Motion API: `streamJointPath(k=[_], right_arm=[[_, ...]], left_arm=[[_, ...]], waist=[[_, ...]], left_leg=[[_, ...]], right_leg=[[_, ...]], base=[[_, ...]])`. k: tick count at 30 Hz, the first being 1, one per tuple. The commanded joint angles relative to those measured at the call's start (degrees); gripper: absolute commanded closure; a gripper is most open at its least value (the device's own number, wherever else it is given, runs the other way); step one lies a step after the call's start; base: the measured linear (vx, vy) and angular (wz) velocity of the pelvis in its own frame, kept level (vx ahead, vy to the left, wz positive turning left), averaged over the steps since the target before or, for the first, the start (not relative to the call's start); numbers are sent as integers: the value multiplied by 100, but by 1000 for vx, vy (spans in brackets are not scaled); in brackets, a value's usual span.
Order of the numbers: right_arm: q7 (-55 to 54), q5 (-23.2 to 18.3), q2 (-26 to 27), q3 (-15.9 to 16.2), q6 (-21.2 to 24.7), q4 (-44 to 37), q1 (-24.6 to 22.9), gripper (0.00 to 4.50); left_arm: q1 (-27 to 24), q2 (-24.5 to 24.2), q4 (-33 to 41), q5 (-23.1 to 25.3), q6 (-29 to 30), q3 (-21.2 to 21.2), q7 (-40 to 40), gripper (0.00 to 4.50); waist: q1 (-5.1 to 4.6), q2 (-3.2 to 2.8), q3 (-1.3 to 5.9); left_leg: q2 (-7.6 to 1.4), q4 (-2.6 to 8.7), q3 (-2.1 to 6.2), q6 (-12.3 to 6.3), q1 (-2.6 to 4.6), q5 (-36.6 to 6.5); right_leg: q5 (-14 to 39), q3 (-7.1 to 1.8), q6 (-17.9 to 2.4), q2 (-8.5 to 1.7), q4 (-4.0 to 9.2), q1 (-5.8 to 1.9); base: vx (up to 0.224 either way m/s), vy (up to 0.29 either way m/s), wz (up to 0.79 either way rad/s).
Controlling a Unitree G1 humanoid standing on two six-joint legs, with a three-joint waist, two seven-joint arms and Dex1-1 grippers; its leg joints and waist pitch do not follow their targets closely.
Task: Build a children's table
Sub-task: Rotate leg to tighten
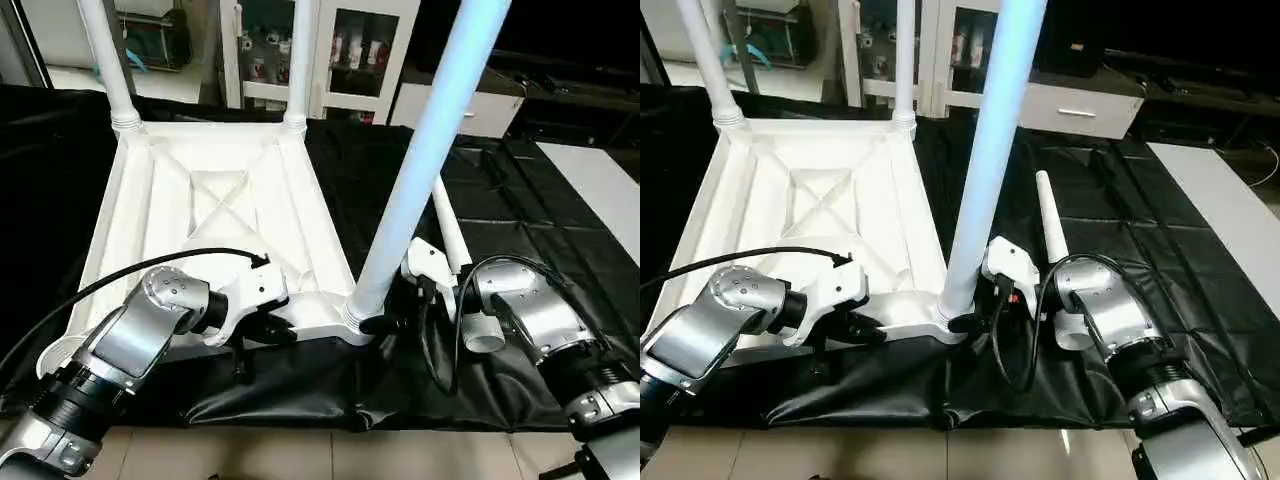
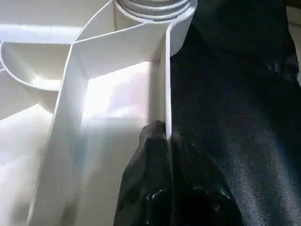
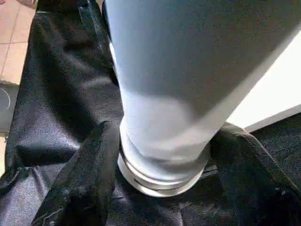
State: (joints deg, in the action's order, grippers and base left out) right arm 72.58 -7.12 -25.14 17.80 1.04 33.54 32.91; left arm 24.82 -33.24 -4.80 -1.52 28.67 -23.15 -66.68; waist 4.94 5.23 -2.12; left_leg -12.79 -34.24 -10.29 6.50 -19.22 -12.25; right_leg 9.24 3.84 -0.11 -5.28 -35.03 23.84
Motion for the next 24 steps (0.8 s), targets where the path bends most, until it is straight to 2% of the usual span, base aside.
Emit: streamJointPath(k=[1, 5, 7, 9, 10, 11, 12, 13, 14, 15, 16, 17, 18, 19, 20, 21, 24], right_arm=[[-459, 294, 105, 65, 97, 348, -75, 181], [-1361, 369, 430, -139, 292, 760, -32, 182], [-2712, 184, 1123, -587, 661, 1221, 89, 182], [-3035, 161, 1290, -670, 721, 1302, 122, 182], [-3514, 176, 1529, -741, 756, 1412, 183, 182], [-4331, 247, 1951, -813, 709, 1646, 304, 182], [-4786, 231, 2191, -892, 692, 1794, 379, 183], [-4786, 231, 2191, -892, 692, 1794, 379, 183], [-5198, 155, 2410, -1014, 660, 1942, 445, 183], [-5511, 102, 2624, -1126, 614, 2096, 515, 183], [-5779, 134, 2826, -1144, 517, 2238, 579, 183], [-6057, 217, 3174, -1167, 252, 2427, 664, 183], [-6127, 201, 3319, -1197, 139, 2481, 692, 183], [-6146, 198, 3342, -1205, 124, 2491, 699, 183], [-6348, 167, 3507, -1297, 44, 2577, 756, 183], [-6348, 167, 3507, -1297, 44, 2577, 756, 183], [-6387, 266, 3617, -1274, -135, 2647, 826, 183]], left_arm=[[-128, 114, -67, -19, 136, -261, -46, 450], [-92, 413, -140, -126, 342, -35, 322, 450], [78, 995, -383, -121, 634, 256, 1078, 450], [129, 1136, -459, -106, 690, 324, 1272, 450], [255, 1344, -647, -45, 815, 425, 1605, 450], [533, 1734, -1082, 109, 924, 658, 2353, 450], [692, 1925, -1319, 175, 911, 793, 2755, 450], [692, 1925, -1319, 175, 911, 793, 2755, 450], [828, 2080, -1511, 236, 848, 910, 3125, 450], [957, 2242, -1679, 276, 801, 1043, 3482, 450], [1077, 2369, -1813, 316, 730, 1118, 3742, 450], [1240, 2570, -1952, 394, 643, 1241, 4126, 450], [1292, 2623, -1973, 432, 608, 1257, 4239, 450], [1299, 2633, -1975, 438, 603, 1261, 4258, 450], [1350, 2708, -1984, 478, 572, 1288, 4415, 450], [1350, 2708, -1984, 478, 572, 1288, 4415, 450], [1371, 2788, -1967, 479, 568, 1371, 4484, 450]], waist=[[-67, -65, 262], [-132, -63, 237], [-281, -44, 230], [-361, -37, 223], [-422, -29, 234], [-433, -29, 229], [-489, -43, 220], [-503, -62, 234], [-520, -77, 259], [-541, -120, 242], [-578, -96, 240], [-559, -132, 230], [-556, -122, 235], [-551, -133, 230], [-564, -119, 218], [-563, -130, 210], [-559, -102, 217]], left_leg=[[-39, 458, -29, -66, -46, -1172], [-35, 478, 3, 90, -7, -1736], [-5, 493, 85, 222, -37, -2121], [7, 491, 125, 239, -49, -2299], [34, 473, 156, 194, -56, -2371], [41, 463, 168, 183, -24, -2407], [71, 438, 182, 171, 11, -2506], [73, 433, 209, 176, 8, -2529], [66, 471, 253, 114, -43, -2498], [27, 505, 270, 62, -33, -2618], [30, 511, 269, 30, -73, -2632], [41, 477, 261, 23, 24, -2759], [44, 455, 241, -30, 93, -2757], [38, 476, 238, -68, 72, -2752], [19, 521, 254, -86, 11, -2744], [21, 529, 249, -90, 1, -2764], [34, 537, 230, -92, -10, -2699]], right_leg=[[1607, -215, -1156, -203, 368, -266], [2347, -205, -938, -198, 455, -214], [3118, -145, -638, -208, 543, -213], [3478, -99, -457, -214, 594, -211], [3801, -58, -253, -227, 654, -201], [3884, -39, -215, -226, 690, -172], [4025, 12, -156, -216, 752, -133], [3998, 28, -146, -230, 751, -156], [3765, 65, -170, -252, 745, -246], [3563, 117, -236, -263, 775, -250], [3535, 141, -219, -261, 787, -269], [3636, 194, -213, -273, 856, -211], [3495, 194, -286, -292, 883, -177], [3435, 197, -297, -284, 885, -194], [3343, 200, -298, -291, 852, -240], [3350, 197, -287, -290, 858, -237], [3256, 202, -286, -317, 825, -236]], base=[[0, 0, 0], [0, 0, 0], [-54, -6, -3], [-69, 12, -13], [-71, 18, -15], [-59, 17, -9], [0, 0, 0], [0, 0, 0], [0, 0, 0], [-53, 29, -11], [-53, 29, -11], [0, 0, 0], [0, 0, 0], [0, 0, 0], [0, 0, 0], [0, 0, 0], [0, 0, 0]])
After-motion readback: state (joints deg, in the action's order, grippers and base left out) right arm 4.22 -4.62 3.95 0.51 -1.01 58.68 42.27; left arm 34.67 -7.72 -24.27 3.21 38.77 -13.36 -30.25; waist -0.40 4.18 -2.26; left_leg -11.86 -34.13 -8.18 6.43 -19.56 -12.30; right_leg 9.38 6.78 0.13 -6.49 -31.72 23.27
